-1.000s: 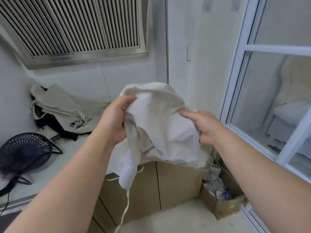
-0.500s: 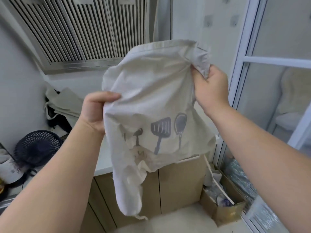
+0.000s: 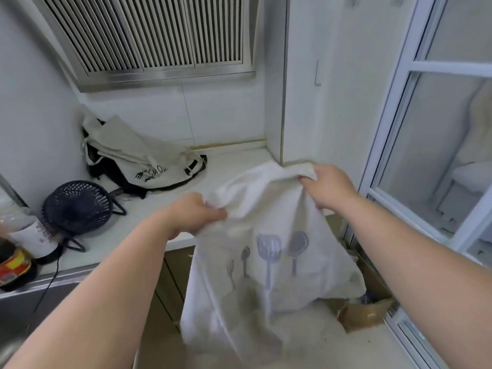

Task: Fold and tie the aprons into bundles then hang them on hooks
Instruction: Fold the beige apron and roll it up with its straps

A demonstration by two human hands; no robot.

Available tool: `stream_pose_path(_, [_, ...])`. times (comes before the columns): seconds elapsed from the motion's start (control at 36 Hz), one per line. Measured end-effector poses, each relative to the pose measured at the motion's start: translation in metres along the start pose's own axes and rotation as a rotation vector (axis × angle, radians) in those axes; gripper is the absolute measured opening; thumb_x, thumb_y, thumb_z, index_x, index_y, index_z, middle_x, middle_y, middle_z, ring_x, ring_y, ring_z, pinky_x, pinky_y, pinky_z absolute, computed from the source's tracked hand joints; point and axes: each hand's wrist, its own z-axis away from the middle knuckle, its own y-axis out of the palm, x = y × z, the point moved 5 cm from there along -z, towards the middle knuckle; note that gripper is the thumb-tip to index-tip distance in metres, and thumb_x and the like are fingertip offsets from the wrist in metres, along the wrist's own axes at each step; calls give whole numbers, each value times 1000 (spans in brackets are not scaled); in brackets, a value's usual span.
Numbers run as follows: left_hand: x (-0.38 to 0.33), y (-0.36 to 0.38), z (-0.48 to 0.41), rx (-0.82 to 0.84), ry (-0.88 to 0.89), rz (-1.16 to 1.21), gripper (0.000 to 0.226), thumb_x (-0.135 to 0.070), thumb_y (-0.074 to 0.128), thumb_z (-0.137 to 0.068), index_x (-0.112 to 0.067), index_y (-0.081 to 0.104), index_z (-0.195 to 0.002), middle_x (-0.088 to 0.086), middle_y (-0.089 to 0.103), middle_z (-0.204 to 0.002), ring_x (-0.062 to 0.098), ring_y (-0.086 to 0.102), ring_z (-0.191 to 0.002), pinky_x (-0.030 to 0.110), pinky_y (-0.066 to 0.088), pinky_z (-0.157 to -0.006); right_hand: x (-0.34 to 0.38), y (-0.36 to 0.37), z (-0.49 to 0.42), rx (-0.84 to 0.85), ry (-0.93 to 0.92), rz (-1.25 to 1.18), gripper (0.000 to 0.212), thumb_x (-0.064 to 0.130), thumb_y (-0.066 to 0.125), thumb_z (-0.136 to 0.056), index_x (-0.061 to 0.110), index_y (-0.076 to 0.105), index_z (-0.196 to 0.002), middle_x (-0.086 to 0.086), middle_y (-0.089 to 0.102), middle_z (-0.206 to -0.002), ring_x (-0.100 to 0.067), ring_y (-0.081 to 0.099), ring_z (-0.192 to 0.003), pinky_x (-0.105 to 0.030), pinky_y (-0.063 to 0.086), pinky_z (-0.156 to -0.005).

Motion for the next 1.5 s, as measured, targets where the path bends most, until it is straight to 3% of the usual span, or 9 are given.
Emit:
stream_pose_path(0.11, [-1,-27,3,-615,265,302,38,-27,58,-94,-2,53,-66,3,47,-62,19,42,-60,30,33,-57,6,-1,8,-290,-53,-269,26,22,47,-95,7,61,-110,-14,64,-106,-30,57,-99,-28,35,-71])
stream_pose_path(0.25, [42,5,-21,-283,21,-410,35,-24,56,-92,-15,48,-59,3,49,-64,27,52,-74,30,31,-58,-19,51,14,191,11,261,24,16,47,-93,7,61,-111,-18,62,-116,-35,56,-106,-31,40,-77])
stream_pose_path(0.42, [22,-19,22,-1087,516,-65,27,-4,50,-79,-1,73,-93,16,65,-92,21,53,-83,18,28,-66,10,23,31,-443,-260,-194,41,4,37,-86,0,55,-123,-26,64,-98,-37,59,-87,-28,31,-66])
stream_pose_path(0.56, [81,11,-25,-488,61,-486,21,-19,49,-96,-6,57,-81,14,56,-88,36,56,-87,32,34,-64,-25,71,13,114,-49,310,27,6,43,-91,7,57,-114,-22,61,-113,-37,56,-104,-35,43,-76])
stream_pose_path(0.83, [69,0,-33,-594,86,-295,14,-6,46,-92,-3,58,-96,13,51,-92,30,50,-77,32,38,-67,-18,75,-6,104,-17,240,13,9,41,-92,8,54,-95,-17,60,-103,-33,54,-94,-30,35,-68])
stream_pose_path(1.03, [60,-5,-47,-429,-147,359,35,3,30,-89,-9,56,-108,15,63,-94,17,62,-58,27,57,-62,-4,90,-21,183,376,-589,19,2,39,-89,11,54,-82,-14,50,-63,-19,39,-41,-21,35,-38])
stream_pose_path(1.25, [37,-33,-45,-536,17,320,43,9,24,-85,-20,55,-93,7,62,-84,23,67,-70,39,58,-78,31,92,-34,92,330,-881,36,-1,30,-93,7,51,-121,-10,55,-77,-20,55,-59,-32,54,-58])
stream_pose_path(1.39, [38,-51,-54,-574,121,342,39,4,33,-86,-15,66,-98,8,65,-94,30,62,-95,47,51,-94,43,91,-46,28,275,-1187,31,-6,33,-94,9,58,-106,-15,65,-103,-29,68,-92,-31,58,-71])
stream_pose_path(1.5, [32,-53,-63,-521,193,339,28,-2,37,-94,-12,62,-87,0,53,-76,15,46,-72,23,41,-65,46,91,-65,-60,106,-1075,20,7,51,-88,19,66,-88,-1,67,-86,-20,64,-87,-38,54,-85])
